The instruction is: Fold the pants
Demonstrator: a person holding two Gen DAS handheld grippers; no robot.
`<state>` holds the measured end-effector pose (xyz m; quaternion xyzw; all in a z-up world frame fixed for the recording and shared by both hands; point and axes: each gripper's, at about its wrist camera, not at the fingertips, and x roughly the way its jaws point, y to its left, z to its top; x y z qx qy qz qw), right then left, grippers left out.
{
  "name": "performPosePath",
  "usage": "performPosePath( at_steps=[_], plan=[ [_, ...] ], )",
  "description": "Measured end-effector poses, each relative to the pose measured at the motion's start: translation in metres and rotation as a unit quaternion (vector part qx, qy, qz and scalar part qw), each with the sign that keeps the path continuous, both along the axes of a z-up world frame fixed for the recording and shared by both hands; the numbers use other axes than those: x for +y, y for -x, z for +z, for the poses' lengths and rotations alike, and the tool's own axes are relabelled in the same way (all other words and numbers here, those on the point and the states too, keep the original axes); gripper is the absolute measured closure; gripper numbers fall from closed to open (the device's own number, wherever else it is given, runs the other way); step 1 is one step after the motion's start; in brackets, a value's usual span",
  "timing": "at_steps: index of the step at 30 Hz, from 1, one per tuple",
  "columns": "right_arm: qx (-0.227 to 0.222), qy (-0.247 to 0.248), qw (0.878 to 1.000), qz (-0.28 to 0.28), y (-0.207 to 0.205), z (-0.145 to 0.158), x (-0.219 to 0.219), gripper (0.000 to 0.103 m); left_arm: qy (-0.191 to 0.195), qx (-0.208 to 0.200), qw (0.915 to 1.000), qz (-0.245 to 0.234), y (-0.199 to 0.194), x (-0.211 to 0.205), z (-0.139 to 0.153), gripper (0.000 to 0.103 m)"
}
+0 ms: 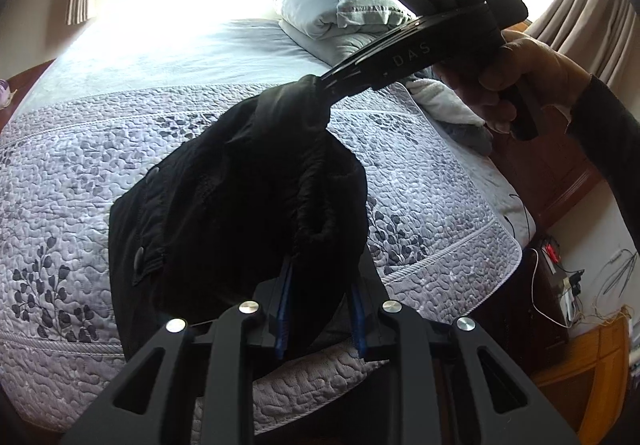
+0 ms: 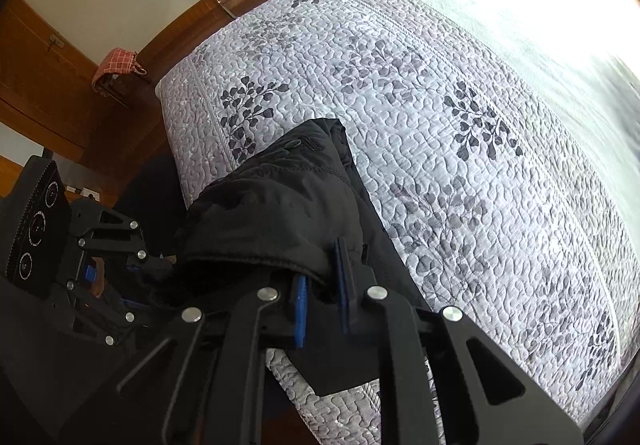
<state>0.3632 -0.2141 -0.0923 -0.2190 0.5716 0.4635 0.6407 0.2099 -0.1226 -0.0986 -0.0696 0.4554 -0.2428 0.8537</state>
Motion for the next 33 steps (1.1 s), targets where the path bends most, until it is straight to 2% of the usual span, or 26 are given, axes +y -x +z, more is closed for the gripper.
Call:
performPosePath(
  at_steps=[9,19,33],
  plan=[
    [0.014,-0.023,0.999,-0.035,-0.002,-0.028,-0.056,0.094,-0.015,0.023,0.9985,-0.049,-0.01,-0.047,-0.022,0.08],
    [0.027,-0.023,0.998,-0.06,-0.001,-0.063,-0.108,0.094,-0.022,0.051,0.9943,-0.091,-0.013,-0.086,-0.051,0.081],
    [0.022,-0.008,0.998,-0.055,-0.008,-0.115,-0.131,0.094,-0.044,0.099,0.9874,-0.116,-0.022,-0.116,-0.1,0.083]
  ],
)
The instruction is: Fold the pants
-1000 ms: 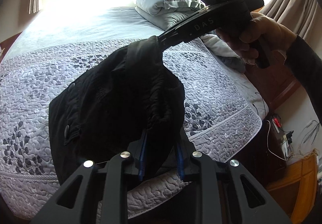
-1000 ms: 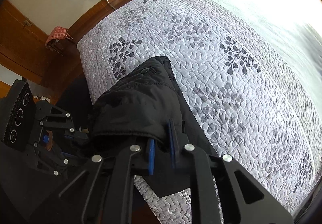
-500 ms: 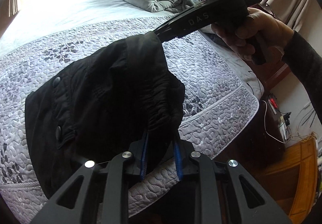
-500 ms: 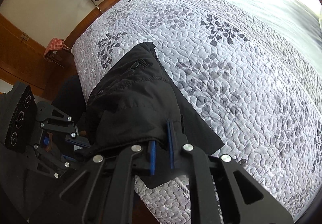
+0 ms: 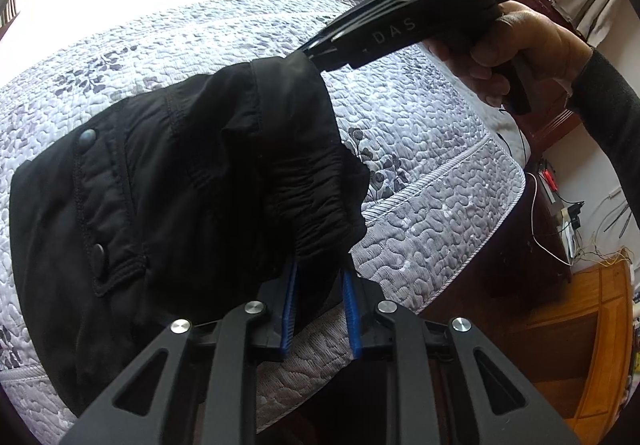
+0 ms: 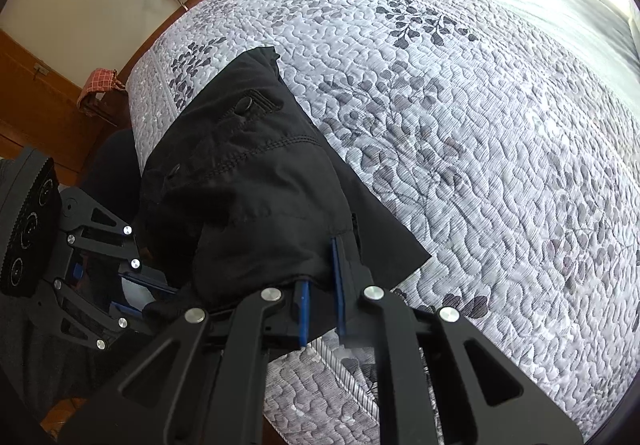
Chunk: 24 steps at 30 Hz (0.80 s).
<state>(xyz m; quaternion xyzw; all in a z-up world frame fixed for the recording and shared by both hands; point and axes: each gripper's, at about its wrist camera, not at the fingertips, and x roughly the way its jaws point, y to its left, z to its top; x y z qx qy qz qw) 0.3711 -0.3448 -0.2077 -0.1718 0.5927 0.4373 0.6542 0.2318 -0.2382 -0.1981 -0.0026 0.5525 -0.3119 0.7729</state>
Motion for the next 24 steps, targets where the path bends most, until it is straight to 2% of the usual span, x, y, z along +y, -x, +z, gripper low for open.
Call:
performPosePath(
  at_steps=[17,24],
  plan=[
    [-0.012,0.001,1.0,0.014,0.003,-0.047,-0.008,0.093,-0.001,0.055,0.9985,0.003,-0.011,-0.002,-0.05,0.085],
    [-0.025,-0.005,1.0,0.003,0.01,-0.047,-0.016,0.085,-0.001,0.065,0.9979,-0.001,-0.015,-0.002,-0.056,0.082]
  ],
)
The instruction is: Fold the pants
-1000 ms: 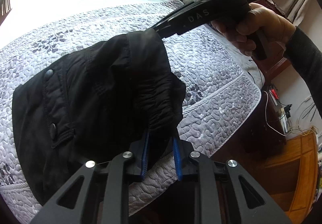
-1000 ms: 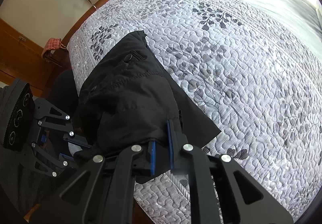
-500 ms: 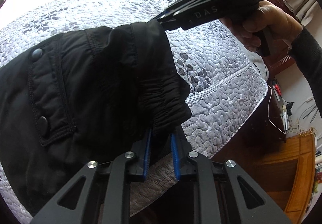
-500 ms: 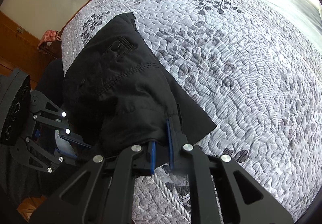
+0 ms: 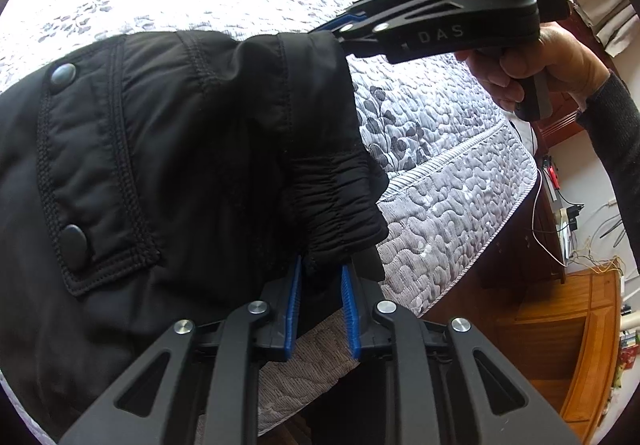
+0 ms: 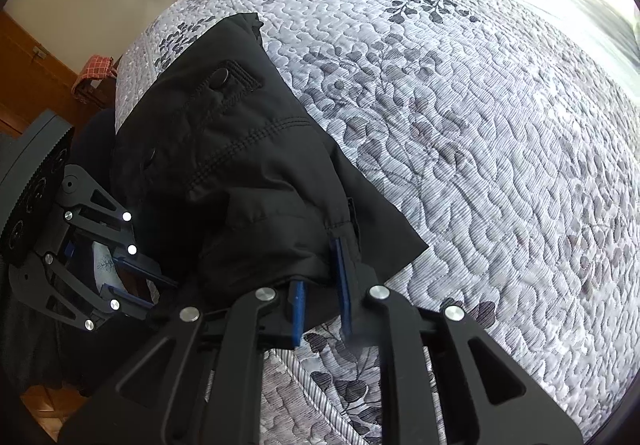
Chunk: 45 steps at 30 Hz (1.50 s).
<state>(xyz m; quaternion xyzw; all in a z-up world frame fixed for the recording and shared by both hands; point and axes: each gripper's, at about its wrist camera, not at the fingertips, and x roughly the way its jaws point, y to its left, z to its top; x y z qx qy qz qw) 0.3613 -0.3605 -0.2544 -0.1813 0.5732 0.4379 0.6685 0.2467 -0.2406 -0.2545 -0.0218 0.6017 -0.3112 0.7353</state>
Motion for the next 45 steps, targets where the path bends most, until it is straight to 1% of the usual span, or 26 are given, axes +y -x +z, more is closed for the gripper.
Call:
performPosePath(
  at_steps=[2,3,4,8,11,12,15,16,18,21,22,23,26,27,29,30,31,33,35,37,38,39,40,42,44,45],
  plan=[
    [-0.008,0.008,1.0,-0.013,0.002,0.0,-0.006,0.075,0.002,0.002,1.0,-0.002,-0.001,0.001,-0.003,0.082],
    [-0.02,0.02,0.999,-0.026,0.003,0.0,-0.01,0.043,0.004,0.005,1.0,-0.001,-0.002,0.002,-0.005,0.082],
    [-0.032,0.027,0.998,-0.036,0.006,0.002,-0.014,0.029,0.007,0.008,0.9999,0.0,-0.003,0.003,-0.007,0.081],
    [-0.008,0.015,0.996,-0.09,0.006,0.007,-0.036,0.03,0.028,0.014,0.9995,-0.001,-0.006,0.013,-0.011,0.079],
    [0.033,-0.041,0.986,-0.158,0.006,0.013,-0.058,0.03,0.049,0.016,0.9987,-0.003,-0.006,0.017,-0.009,0.068],
    [0.053,-0.074,0.979,-0.183,0.008,0.015,-0.067,0.03,0.054,0.015,0.9984,-0.004,-0.005,0.019,-0.008,0.061],
    [0.125,-0.192,0.939,-0.257,0.017,0.01,-0.089,0.029,0.063,0.005,0.998,-0.011,0.001,0.024,0.002,0.043],
    [0.142,-0.214,0.928,-0.269,0.02,0.005,-0.091,0.027,0.065,-0.004,0.9978,-0.014,0.003,0.027,0.008,0.034],
    [0.165,-0.25,0.908,-0.292,0.024,-0.008,-0.092,0.026,0.061,-0.026,0.9977,-0.012,0.008,0.035,0.02,0.024],
    [0.193,-0.292,0.881,-0.318,0.016,-0.026,-0.086,0.024,0.066,-0.043,0.9969,0.0,0.011,0.053,0.036,0.017],
    [0.206,-0.3,0.875,-0.32,0.012,-0.034,-0.082,0.023,0.063,-0.052,0.9966,0.006,0.011,0.059,0.041,0.012],
    [0.212,-0.299,0.873,-0.323,0.007,-0.041,-0.077,0.023,0.056,-0.062,0.9964,0.011,0.009,0.066,0.045,0.011],
    [0.222,-0.305,0.87,-0.319,-0.003,-0.054,-0.064,0.023,0.032,-0.073,0.9964,0.028,0.003,0.08,0.05,0.011],
    [0.219,-0.306,0.871,-0.315,-0.006,-0.056,-0.061,0.027,0.028,-0.074,0.9963,0.033,0.002,0.086,0.05,0.011],
    [0.189,-0.297,0.885,-0.305,-0.01,-0.055,-0.053,0.046,0.017,-0.077,0.9959,0.045,-0.003,0.097,0.048,0.011],
    [0.173,-0.297,0.891,-0.296,-0.011,-0.052,-0.051,0.067,0.014,-0.077,0.9957,0.049,-0.005,0.103,0.046,0.011],
    [0.154,-0.301,0.896,-0.288,-0.009,-0.046,-0.05,0.075,0.011,-0.074,0.9957,0.055,-0.007,0.108,0.043,0.011],
    [0.108,-0.3,0.911,-0.262,-0.004,-0.037,-0.044,0.078,0.013,-0.065,0.9955,0.068,-0.009,0.122,0.038,0.011],
    [0.106,-0.287,0.915,-0.263,-0.005,-0.048,-0.043,0.079,0.013,-0.056,0.9956,0.073,-0.01,0.128,0.031,0.011],
    [0.134,-0.25,0.915,-0.286,-0.008,-0.074,-0.044,0.078,0.013,-0.053,0.996,0.071,-0.012,0.127,0.024,0.011],
    [0.135,-0.247,0.914,-0.292,-0.006,-0.077,-0.044,0.078,0.012,-0.05,0.9963,0.068,-0.012,0.126,0.023,0.011],
    [0.134,-0.249,0.913,-0.293,-0.003,-0.074,-0.046,0.073,0.008,-0.05,0.9964,0.067,-0.014,0.127,0.023,0.011],
    [0.132,-0.253,0.911,-0.297,0.002,-0.068,-0.049,0.062,0.005,-0.05,0.9965,0.067,-0.015,0.126,0.023,0.011],
    [0.101,-0.248,0.911,-0.314,0.017,-0.051,-0.06,0.045,0.01,-0.049,0.9965,0.066,-0.015,0.128,0.025,0.011],
    [0.072,-0.234,0.915,-0.32,0.041,-0.037,-0.063,0.045,0.018,-0.046,0.9962,0.072,-0.017,0.133,0.027,0.011],
    [0.063,-0.236,0.917,-0.316,0.054,-0.031,-0.061,0.048,0.024,-0.044,0.9959,0.076,-0.016,0.135,0.027,0.011]
  ],
)
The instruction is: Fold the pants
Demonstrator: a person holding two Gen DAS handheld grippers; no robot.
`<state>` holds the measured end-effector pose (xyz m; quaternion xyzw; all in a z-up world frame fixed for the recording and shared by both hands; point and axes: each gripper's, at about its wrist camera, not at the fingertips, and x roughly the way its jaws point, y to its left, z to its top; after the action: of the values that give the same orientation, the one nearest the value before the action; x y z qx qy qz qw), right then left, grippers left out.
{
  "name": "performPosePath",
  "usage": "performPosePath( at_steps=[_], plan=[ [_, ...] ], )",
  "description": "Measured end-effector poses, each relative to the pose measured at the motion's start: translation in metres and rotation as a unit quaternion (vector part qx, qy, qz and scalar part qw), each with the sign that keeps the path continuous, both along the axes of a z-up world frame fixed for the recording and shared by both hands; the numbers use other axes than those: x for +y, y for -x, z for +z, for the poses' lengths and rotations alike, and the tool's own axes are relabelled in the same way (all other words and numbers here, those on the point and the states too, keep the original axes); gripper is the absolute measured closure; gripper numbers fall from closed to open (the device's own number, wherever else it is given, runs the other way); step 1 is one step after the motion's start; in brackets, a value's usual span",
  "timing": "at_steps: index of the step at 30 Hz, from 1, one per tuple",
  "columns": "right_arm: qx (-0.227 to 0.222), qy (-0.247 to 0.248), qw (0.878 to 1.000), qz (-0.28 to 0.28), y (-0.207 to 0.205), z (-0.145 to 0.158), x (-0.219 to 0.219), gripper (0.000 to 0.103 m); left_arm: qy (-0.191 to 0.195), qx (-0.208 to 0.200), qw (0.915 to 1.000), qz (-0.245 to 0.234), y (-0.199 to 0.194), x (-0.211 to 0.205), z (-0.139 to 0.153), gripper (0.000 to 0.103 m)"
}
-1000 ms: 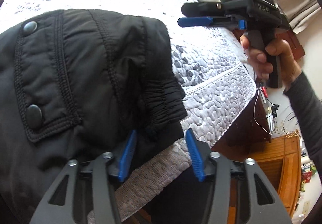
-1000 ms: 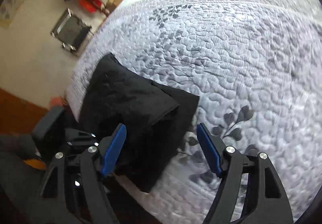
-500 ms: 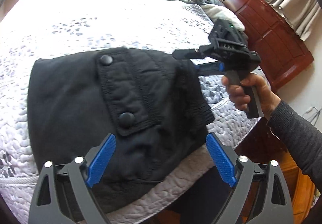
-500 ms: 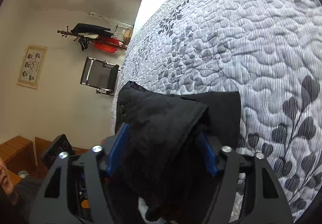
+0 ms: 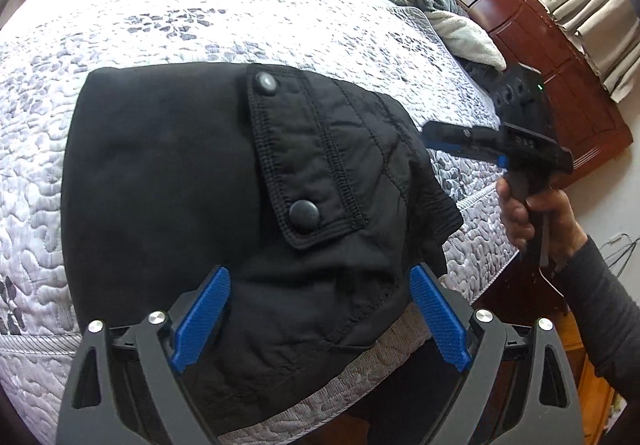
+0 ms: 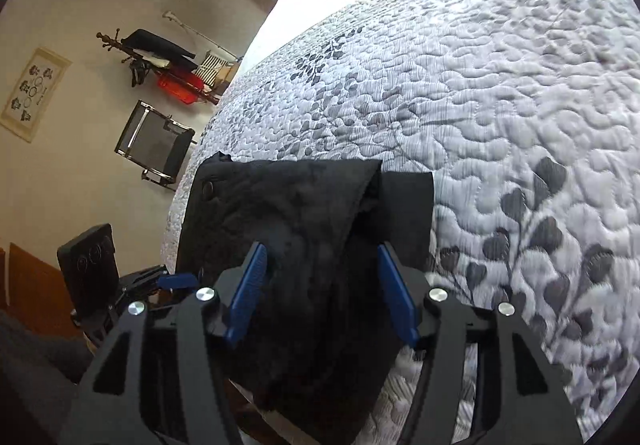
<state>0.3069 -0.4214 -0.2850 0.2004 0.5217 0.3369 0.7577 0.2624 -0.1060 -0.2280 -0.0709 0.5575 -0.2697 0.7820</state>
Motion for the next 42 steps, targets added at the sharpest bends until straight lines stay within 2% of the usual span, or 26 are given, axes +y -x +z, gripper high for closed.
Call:
performPosePath(
  at_steps=[1,4,8,10,12,14,15,16,18,20,22,26,28,30,31,32,36,39,42],
  plan=[
    [-0.013,0.0,1.0,0.005,0.015,0.007,0.004,0.054,0.006,0.0,1.0,0.003,0.001,0.003,0.0,0.011],
    [-0.041,-0.014,0.999,0.016,0.048,0.023,0.022,0.059,0.014,0.001,0.9999,0.006,0.001,0.006,-0.001,0.01],
    [0.001,0.012,1.0,0.016,0.058,-0.009,0.036,0.063,0.021,0.002,0.9998,0.002,0.0,0.007,-0.006,0.008],
    [0.02,0.011,1.0,-0.008,0.06,-0.023,0.024,0.089,0.025,0.002,0.9997,-0.004,-0.002,0.007,-0.009,0.008],
    [0.041,0.007,0.999,-0.022,0.066,-0.03,0.013,0.097,0.029,0.007,0.9995,-0.008,-0.003,0.006,-0.013,0.008],
    [0.04,0.019,0.999,-0.02,0.068,-0.021,0.016,0.095,0.022,0.006,0.9997,-0.013,-0.003,0.003,-0.012,0.008],
    [0.034,0.021,0.999,-0.02,0.068,-0.012,0.016,0.083,0.017,0.006,0.9997,-0.014,-0.002,0.001,-0.01,0.008],
    [0.018,0.019,0.999,-0.025,0.069,0.0,0.016,0.066,0.02,0.009,0.9996,-0.017,-0.002,0.001,-0.006,0.008],
    [-0.002,0.009,0.999,-0.037,0.066,0.015,0.018,0.058,0.03,-0.001,0.9993,-0.02,0.0,0.003,0.004,0.008],
    [0.006,0.002,0.999,-0.039,0.062,0.013,0.024,0.058,0.034,-0.013,0.9992,-0.019,0.002,0.009,0.013,0.007],
    [0.023,0.026,0.999,-0.028,0.059,0.0,0.033,0.058,0.047,-0.016,0.9987,-0.012,0.003,0.021,0.021,0.007],
    [0.055,0.05,0.996,-0.043,0.061,-0.025,0.028,0.077,0.065,-0.015,0.9976,0.021,-0.007,0.064,0.027,0.004],
    [0.06,0.053,0.996,-0.044,0.062,-0.023,0.027,0.079,0.065,-0.007,0.997,0.041,-0.015,0.086,0.026,0.004],
    [0.058,0.06,0.996,-0.038,0.061,-0.012,0.028,0.074,0.067,0.006,0.9959,0.062,-0.025,0.111,0.021,0.004],
    [0.045,0.06,0.996,-0.039,0.06,-0.003,0.027,0.064,0.069,0.013,0.9951,0.069,-0.03,0.123,0.018,0.004],
    [0.03,0.059,0.997,-0.043,0.059,0.007,0.02,0.06,0.07,0.019,0.9944,0.076,-0.035,0.133,0.015,0.004],
    [-0.002,0.023,0.998,-0.052,0.032,0.033,0.024,0.056,0.069,0.027,0.993,0.093,-0.049,0.16,0.006,0.004],
    [-0.004,0.006,0.998,-0.056,0.0,0.028,0.034,0.055,0.064,0.036,0.9924,0.099,-0.057,0.167,-0.003,0.004],
    [0.03,0.012,0.998,-0.058,-0.028,0.0,0.039,0.056,0.052,0.051,0.9935,0.087,-0.062,0.164,-0.017,0.004]
  ],
)
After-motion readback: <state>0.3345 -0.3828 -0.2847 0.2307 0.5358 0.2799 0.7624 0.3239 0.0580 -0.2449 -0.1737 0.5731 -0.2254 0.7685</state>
